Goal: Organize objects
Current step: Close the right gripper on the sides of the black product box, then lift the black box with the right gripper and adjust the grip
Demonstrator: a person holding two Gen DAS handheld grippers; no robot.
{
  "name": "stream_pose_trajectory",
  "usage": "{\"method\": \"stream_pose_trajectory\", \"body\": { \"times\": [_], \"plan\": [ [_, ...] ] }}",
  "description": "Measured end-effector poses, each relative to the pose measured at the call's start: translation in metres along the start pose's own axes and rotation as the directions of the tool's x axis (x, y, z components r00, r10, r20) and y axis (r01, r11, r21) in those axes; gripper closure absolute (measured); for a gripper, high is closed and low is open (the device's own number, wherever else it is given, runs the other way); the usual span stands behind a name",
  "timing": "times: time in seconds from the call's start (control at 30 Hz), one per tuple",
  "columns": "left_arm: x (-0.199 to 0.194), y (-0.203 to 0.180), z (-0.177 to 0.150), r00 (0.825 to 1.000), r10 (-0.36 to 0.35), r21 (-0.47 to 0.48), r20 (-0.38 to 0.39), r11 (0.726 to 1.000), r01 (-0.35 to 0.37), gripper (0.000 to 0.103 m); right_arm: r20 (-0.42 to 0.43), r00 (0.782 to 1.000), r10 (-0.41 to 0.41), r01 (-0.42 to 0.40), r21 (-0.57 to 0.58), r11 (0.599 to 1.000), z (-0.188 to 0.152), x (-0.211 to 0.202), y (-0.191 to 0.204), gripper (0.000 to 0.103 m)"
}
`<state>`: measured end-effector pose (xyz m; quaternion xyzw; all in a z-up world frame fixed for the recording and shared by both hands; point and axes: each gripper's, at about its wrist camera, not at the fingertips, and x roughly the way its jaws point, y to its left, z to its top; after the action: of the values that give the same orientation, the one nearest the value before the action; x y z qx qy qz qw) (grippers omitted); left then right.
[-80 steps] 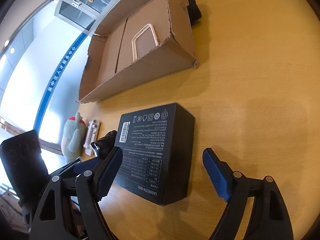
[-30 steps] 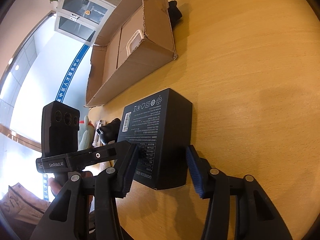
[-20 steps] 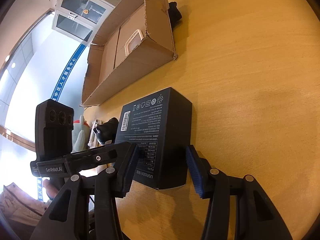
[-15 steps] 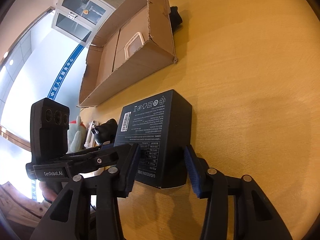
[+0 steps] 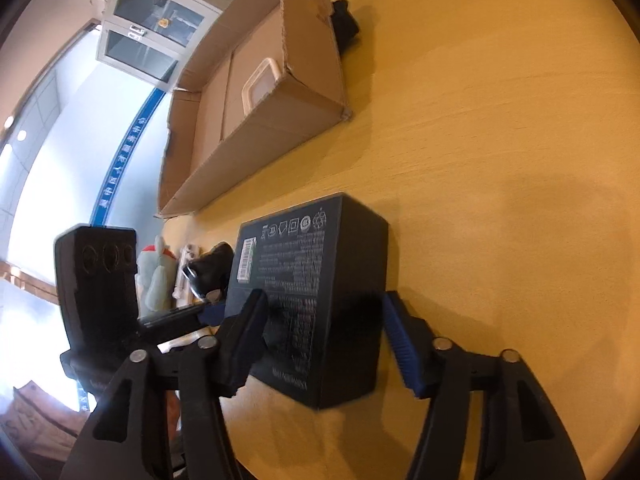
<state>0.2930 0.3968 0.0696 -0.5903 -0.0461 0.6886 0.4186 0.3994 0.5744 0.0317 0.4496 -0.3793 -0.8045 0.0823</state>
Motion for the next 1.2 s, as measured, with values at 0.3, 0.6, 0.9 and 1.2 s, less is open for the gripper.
{"method": "stream_pose_trajectory", "body": {
  "times": [0.3, 0.6, 0.9, 1.2],
  "plan": [
    [-0.005, -0.007, -0.002, 0.999, 0.032, 0.056, 0.040, 0.998, -0.034, 0.029, 0.048, 0.997, -0.056, 0.057, -0.027, 0.998, -0.011, -0.008, 0.011, 0.048],
    [-0.019, -0.020, -0.001, 0.994, 0.047, 0.133, 0.102, 0.989, -0.061, 0.034, 0.121, 0.991, -0.062, 0.069, -0.055, 0.996, -0.021, -0.033, 0.022, 0.055],
    [-0.024, -0.029, -0.008, 0.989, 0.012, 0.211, 0.149, 0.976, -0.043, 0.042, 0.228, 0.972, -0.058, 0.108, -0.213, 0.971, -0.050, -0.053, 0.033, 0.063],
    [-0.028, -0.039, -0.031, 0.990, -0.006, 0.284, 0.140, 0.958, -0.034, 0.042, 0.271, 0.957, -0.100, 0.196, -0.353, 0.915, -0.094, -0.062, 0.048, 0.065]
  ]
}}
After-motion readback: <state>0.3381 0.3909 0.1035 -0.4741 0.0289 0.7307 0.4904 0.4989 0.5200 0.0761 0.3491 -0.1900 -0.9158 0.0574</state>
